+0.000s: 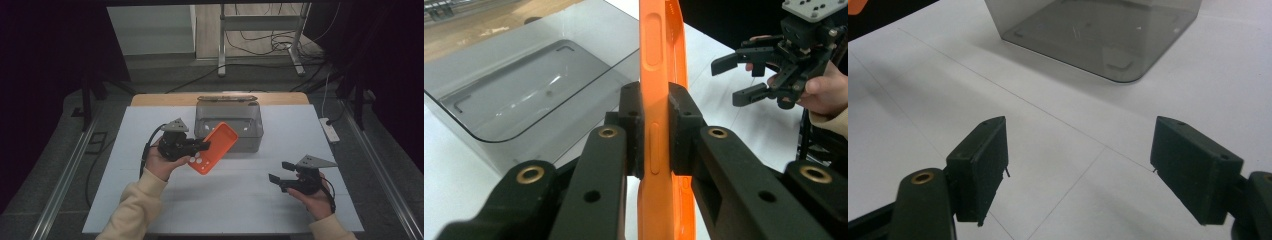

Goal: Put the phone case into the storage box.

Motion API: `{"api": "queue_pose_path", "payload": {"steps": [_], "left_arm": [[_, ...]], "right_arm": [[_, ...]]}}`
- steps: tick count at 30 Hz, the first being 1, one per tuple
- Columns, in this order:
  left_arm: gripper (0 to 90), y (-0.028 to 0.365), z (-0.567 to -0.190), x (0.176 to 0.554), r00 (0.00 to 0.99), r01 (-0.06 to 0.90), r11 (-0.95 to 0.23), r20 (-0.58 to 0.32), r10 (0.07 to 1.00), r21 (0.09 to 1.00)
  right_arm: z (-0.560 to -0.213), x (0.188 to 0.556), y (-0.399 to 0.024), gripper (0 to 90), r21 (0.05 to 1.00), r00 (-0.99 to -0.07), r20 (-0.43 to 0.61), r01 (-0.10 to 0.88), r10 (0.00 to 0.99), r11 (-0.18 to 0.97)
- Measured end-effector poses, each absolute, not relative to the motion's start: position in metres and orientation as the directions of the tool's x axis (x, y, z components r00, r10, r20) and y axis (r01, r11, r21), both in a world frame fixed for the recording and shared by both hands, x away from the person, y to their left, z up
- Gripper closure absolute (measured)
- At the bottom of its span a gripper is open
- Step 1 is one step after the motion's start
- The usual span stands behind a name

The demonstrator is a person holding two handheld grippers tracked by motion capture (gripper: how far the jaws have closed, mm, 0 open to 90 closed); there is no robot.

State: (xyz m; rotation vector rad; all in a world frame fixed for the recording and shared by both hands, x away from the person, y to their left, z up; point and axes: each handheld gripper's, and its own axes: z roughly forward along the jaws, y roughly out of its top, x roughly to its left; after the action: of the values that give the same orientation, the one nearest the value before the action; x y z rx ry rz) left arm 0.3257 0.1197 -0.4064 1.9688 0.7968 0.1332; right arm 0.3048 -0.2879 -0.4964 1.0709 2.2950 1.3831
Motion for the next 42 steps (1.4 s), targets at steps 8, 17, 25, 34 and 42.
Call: {"api": "queue_pose_path", "payload": {"steps": [8,17,25,34,42], "left_arm": [[80.0,0.121,-0.402,0.331,0.771,0.478,-0.303,-0.229,0.594,0.824],[80.0,0.122,-0.397,0.333,0.762,0.474,-0.291,-0.222,0.608,0.831],[80.0,0.121,-0.392,0.336,0.758,0.471,-0.286,-0.217,0.615,0.834],[80.0,0.117,-0.385,0.344,0.75,0.474,-0.283,-0.214,0.626,0.834],[80.0,0.118,-0.383,0.351,0.729,0.485,-0.272,-0.212,0.651,0.831]], "right_arm": [[-0.497,0.305,-0.286,23.0,0.84,-0.706,0.155,0.463,0.691,0.284],[-0.497,0.305,-0.286,22.9,0.839,-0.705,0.153,0.463,0.692,0.286],[-0.497,0.305,-0.286,22.8,0.837,-0.705,0.142,0.46,0.694,0.296],[-0.497,0.306,-0.287,22.8,0.836,-0.7,0.139,0.462,0.701,0.296],[-0.497,0.306,-0.287,22.7,0.837,-0.698,0.136,0.46,0.703,0.295]]}}
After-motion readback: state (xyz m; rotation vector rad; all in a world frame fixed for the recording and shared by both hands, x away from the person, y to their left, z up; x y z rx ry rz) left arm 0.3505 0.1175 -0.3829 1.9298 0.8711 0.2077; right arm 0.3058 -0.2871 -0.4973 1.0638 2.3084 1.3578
